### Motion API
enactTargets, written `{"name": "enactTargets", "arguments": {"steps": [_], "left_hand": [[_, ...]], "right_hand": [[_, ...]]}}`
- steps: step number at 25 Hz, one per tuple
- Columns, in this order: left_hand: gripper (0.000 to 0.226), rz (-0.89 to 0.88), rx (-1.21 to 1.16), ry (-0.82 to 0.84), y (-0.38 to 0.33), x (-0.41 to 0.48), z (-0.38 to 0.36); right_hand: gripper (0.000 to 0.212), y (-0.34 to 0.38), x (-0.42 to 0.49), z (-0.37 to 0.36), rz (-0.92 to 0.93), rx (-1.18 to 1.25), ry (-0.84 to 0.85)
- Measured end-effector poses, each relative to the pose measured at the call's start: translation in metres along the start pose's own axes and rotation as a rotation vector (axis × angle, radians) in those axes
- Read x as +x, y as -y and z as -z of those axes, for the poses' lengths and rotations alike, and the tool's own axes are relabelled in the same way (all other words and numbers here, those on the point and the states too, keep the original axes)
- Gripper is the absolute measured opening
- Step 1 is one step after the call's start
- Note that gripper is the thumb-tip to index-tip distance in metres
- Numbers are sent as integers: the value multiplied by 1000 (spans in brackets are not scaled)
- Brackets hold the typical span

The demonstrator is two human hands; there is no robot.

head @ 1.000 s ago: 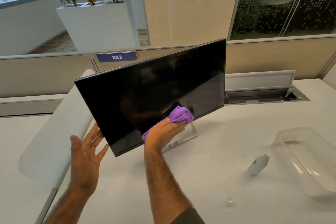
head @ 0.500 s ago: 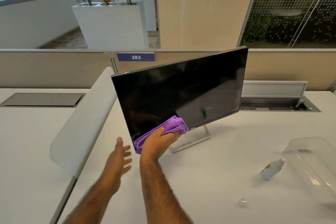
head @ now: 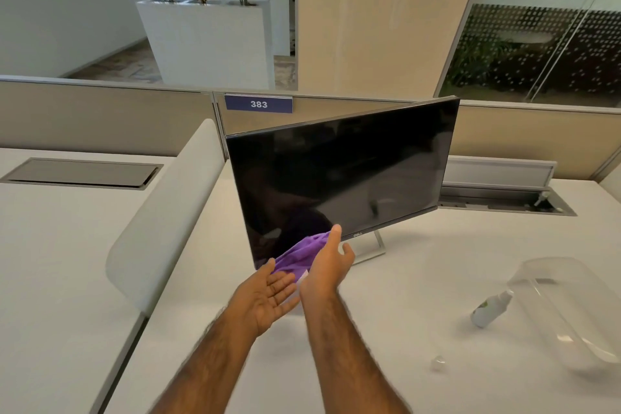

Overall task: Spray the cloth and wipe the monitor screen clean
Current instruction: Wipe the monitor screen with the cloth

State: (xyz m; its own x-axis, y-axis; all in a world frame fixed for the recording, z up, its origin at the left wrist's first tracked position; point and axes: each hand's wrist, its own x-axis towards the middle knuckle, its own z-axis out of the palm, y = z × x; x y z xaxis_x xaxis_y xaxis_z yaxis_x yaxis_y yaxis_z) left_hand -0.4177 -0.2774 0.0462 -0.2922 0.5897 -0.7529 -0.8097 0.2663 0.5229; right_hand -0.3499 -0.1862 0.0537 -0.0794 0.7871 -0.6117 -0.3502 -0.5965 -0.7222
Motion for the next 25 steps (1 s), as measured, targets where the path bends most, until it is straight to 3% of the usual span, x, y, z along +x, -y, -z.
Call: {"name": "enactTargets", "arguments": {"steps": [2, 5, 10, 20, 25], "left_hand": [[53, -44, -3, -32, 1, -2, -4], [56, -68, -45, -7, 0, 1, -5], [56, -108, -73, -7, 7, 1, -7], [35, -147, -386, -42, 38, -18, -7], [32, -80, -349, 53, 41, -36, -17]], "right_hand": [[65, 0, -1, 0, 77, -128, -130], [61, -9, 5, 0, 118, -212, -116], [28, -15, 8, 5, 88, -264, -125], [21, 40, -26, 59, 117, -169, 94], [19, 84, -29, 100, 128, -171, 232]]}}
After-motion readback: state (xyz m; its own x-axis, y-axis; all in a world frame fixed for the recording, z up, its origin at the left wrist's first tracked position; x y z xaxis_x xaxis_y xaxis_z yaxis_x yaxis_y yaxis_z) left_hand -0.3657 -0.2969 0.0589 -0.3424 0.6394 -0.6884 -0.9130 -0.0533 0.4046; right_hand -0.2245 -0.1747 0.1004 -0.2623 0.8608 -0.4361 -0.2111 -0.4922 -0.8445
